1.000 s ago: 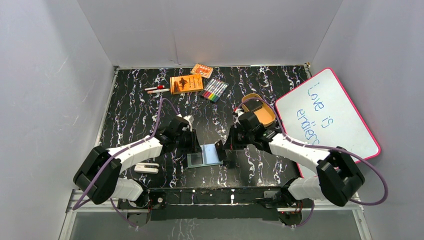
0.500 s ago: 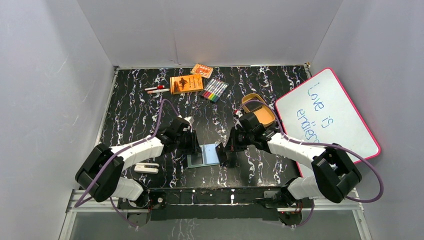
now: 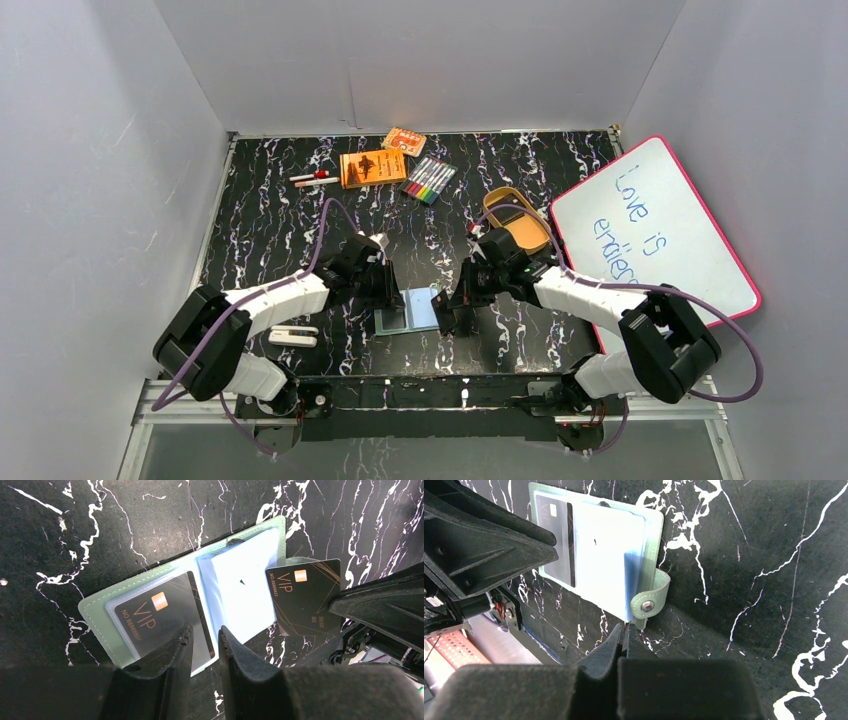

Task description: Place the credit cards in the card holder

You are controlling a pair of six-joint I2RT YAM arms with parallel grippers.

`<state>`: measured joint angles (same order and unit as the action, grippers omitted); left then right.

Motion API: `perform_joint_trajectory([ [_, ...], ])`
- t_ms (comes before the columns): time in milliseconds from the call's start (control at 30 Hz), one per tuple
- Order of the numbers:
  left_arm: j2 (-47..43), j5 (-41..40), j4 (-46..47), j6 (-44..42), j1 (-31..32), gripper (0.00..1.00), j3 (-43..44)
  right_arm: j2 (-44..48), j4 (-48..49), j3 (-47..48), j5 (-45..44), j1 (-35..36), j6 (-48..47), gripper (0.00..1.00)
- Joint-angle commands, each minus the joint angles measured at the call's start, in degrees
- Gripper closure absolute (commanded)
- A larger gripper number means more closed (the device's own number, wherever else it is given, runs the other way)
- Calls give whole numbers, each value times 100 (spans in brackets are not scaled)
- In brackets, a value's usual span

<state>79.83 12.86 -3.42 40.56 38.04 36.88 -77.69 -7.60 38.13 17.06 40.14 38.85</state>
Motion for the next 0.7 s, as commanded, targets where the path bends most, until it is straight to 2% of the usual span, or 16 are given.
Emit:
perform_joint_trajectory([
  [0,41,63,-28,-1,6,77,37,-11,71,-29,30,-34,0,100],
  [667,49,58,-45,-4,2,77,36,186,-58,-110,-104,-68,17,100],
])
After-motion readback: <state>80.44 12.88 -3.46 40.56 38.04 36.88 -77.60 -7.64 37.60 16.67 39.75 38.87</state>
